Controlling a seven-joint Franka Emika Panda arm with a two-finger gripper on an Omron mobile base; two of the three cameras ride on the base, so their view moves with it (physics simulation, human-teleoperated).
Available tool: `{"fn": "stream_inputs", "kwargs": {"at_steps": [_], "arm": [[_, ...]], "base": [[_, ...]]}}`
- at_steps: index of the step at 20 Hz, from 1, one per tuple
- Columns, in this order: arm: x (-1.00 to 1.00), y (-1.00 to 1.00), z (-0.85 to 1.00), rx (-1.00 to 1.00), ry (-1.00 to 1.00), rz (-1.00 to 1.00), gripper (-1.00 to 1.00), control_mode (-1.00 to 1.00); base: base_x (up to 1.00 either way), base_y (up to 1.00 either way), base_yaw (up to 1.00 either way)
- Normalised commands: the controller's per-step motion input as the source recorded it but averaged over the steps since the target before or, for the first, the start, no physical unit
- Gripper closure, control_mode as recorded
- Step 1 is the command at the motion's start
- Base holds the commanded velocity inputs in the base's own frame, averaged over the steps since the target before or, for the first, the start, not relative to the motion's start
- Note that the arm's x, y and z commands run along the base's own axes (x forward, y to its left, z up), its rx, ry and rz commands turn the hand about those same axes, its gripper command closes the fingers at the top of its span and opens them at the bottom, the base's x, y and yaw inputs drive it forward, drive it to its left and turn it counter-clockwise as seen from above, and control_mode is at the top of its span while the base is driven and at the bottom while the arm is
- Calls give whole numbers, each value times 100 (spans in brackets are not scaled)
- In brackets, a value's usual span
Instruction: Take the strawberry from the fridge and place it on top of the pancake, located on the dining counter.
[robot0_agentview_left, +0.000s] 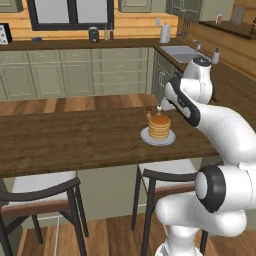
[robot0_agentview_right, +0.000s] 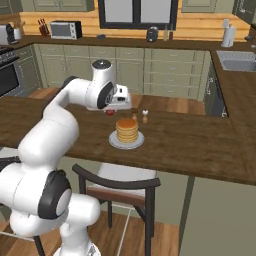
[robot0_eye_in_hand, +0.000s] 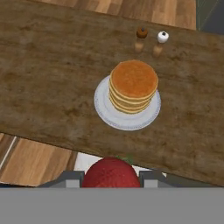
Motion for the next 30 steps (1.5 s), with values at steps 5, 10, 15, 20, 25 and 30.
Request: {"fn": "stream_inputs", "kwargs": {"at_steps": [5, 10, 15, 20, 25, 30], "arm": [[70, 0, -29, 0, 2, 0, 100, -100], [55, -2, -34, 0, 1, 2, 100, -100], [43, -7, -35, 0, 0, 3, 100, -100], [40, -12, -29, 0, 0, 1, 100, -100], [51, -13, -14, 0, 0, 1, 100, -100], [10, 0, -13, -1, 2, 0, 100, -100]], "base": [[0, 0, 0], [0, 0, 0], [0, 0, 0], [0, 0, 0], [0, 0, 0], [0, 0, 0]]}}
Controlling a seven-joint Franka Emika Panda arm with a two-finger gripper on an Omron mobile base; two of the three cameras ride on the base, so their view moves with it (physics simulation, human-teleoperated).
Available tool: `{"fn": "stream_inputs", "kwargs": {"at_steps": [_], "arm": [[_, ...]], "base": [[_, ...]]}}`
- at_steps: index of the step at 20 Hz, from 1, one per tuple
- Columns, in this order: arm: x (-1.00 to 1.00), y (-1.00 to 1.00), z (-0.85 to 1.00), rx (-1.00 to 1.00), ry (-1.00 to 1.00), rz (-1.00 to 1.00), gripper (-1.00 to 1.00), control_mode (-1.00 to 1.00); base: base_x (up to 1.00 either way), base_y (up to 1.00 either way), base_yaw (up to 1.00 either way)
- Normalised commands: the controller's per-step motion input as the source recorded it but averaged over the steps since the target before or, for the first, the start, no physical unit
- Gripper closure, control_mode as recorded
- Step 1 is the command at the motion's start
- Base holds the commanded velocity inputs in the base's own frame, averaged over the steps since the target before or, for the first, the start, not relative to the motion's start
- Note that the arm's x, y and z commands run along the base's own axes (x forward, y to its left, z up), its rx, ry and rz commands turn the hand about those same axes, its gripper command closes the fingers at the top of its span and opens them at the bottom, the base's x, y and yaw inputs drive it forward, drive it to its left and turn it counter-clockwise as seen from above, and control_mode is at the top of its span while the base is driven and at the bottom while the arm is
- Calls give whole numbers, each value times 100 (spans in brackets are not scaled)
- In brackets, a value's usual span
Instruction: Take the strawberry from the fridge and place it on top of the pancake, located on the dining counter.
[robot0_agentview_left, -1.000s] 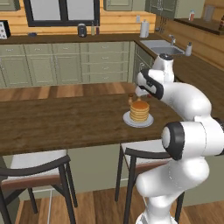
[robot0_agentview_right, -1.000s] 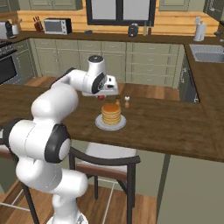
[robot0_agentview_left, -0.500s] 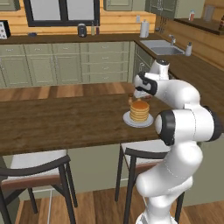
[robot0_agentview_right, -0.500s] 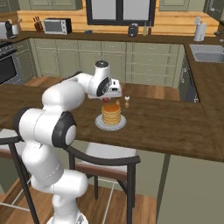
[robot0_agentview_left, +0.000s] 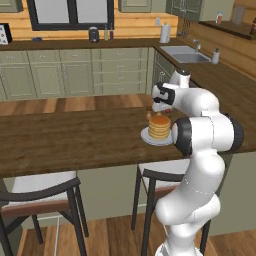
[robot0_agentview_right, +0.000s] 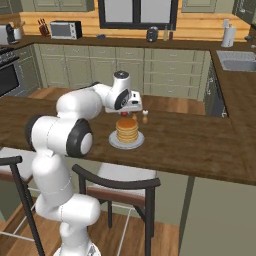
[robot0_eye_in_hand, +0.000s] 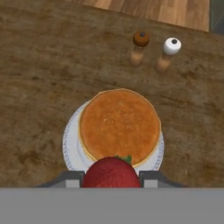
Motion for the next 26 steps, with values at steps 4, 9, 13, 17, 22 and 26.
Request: {"fn": "stream_inputs", "kwargs": {"at_steps": [4, 9, 13, 17, 22, 26], "arm": [[21, 0, -25, -2, 4, 0, 100, -100], [31, 0, -31, -3, 2, 0, 100, -100], [32, 0, -24, -1, 2, 0, 100, -100], [19, 0, -19, 0, 3, 0, 100, -100], [3, 0, -10, 0, 1, 0, 100, -100], [0, 0, -15, -1, 0, 0, 100, -100]], "base": [[0, 0, 0], [0, 0, 0], [0, 0, 0], [0, 0, 0], [0, 0, 0], [0, 0, 0]]}}
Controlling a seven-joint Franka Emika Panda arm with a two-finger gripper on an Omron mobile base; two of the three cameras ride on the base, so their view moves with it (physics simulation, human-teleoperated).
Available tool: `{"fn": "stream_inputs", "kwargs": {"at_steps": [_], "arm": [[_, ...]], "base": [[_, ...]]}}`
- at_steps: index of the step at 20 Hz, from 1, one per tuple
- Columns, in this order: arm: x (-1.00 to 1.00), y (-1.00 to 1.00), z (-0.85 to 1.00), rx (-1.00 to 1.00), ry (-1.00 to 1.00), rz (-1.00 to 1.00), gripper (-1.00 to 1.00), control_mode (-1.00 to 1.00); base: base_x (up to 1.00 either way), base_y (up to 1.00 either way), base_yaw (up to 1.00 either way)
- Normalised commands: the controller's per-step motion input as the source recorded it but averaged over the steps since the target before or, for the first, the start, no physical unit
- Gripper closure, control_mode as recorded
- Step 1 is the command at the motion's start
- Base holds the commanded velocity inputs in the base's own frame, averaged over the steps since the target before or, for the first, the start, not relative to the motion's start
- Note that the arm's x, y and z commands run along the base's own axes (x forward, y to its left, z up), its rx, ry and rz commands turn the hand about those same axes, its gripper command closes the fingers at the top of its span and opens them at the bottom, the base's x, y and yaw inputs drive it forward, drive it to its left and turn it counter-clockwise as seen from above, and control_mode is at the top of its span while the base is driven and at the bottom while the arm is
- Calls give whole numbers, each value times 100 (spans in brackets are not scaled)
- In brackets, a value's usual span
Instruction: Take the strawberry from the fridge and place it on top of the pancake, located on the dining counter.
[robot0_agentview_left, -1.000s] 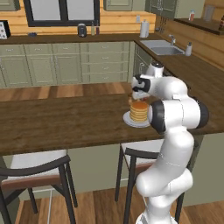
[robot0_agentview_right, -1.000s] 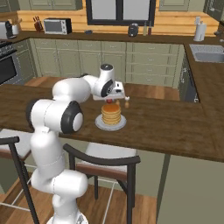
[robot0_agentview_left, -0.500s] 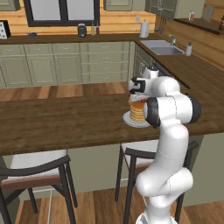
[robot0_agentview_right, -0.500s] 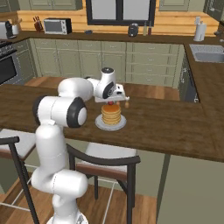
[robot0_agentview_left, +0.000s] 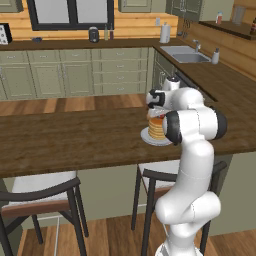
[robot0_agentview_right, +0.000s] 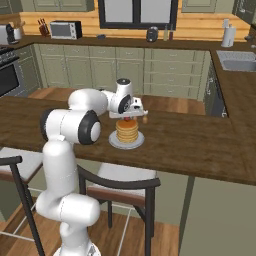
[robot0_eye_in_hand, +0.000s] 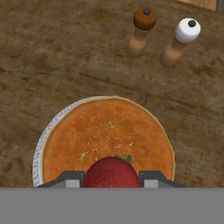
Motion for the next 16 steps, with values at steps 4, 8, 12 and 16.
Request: {"fn": "stream_inputs", "kwargs": {"at_steps": [4, 8, 12, 16], "arm": [[0, 3, -3, -1, 0, 0, 100, -100], [15, 4, -29, -3, 0, 0, 100, -100], [0, 5, -37, -3, 0, 0, 100, -100], [-25, 16, -44, -5, 0, 0, -100, -100]], "base": [[0, 0, 0], [0, 0, 0], [0, 0, 0], [0, 0, 0]]}}
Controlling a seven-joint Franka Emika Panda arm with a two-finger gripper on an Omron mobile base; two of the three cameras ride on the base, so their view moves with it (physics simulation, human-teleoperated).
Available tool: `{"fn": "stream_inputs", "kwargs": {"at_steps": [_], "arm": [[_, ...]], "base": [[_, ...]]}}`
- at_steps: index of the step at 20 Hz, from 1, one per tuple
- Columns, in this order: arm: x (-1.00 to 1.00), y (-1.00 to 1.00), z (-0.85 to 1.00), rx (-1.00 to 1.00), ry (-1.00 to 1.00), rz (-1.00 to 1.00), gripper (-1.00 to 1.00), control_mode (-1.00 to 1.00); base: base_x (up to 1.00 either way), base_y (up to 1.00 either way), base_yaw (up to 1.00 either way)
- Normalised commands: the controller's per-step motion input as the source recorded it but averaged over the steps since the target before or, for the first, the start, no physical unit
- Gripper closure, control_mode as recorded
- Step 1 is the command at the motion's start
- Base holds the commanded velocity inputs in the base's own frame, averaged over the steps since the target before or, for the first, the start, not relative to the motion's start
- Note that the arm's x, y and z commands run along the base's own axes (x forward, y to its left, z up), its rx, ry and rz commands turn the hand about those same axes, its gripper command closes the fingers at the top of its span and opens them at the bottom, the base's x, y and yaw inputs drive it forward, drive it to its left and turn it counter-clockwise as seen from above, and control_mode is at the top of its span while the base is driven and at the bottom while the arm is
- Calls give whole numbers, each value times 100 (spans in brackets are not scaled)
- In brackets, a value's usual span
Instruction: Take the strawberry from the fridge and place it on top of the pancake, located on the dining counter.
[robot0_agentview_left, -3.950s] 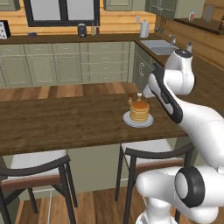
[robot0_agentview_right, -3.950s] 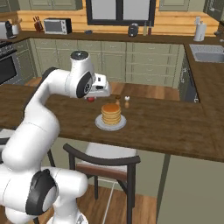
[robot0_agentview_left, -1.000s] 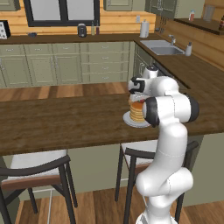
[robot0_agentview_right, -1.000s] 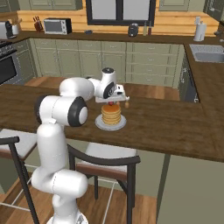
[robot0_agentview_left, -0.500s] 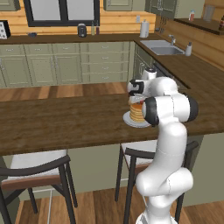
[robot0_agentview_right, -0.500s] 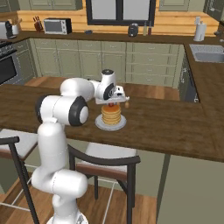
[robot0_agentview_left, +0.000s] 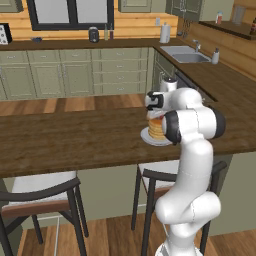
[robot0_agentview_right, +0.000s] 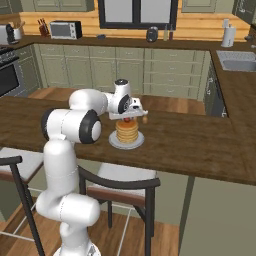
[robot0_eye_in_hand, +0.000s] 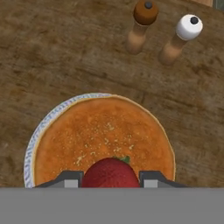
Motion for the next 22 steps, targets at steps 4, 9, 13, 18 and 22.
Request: {"fn": "stream_inputs", "kwargs": {"at_steps": [4, 9, 13, 18, 22], "arm": [[-40, 16, -35, -4, 0, 0, -100, -100], [-26, 1, -29, -1, 0, 0, -100, -100], [-14, 0, -14, 0, 0, 0, -100, -100], [0, 0, -1, 0, 0, 0, -100, -100], [-4, 0, 0, 0, -1, 0, -100, -100]], "base": [[0, 0, 0], [0, 0, 0], [0, 0, 0], [0, 0, 0], [0, 0, 0]]}}
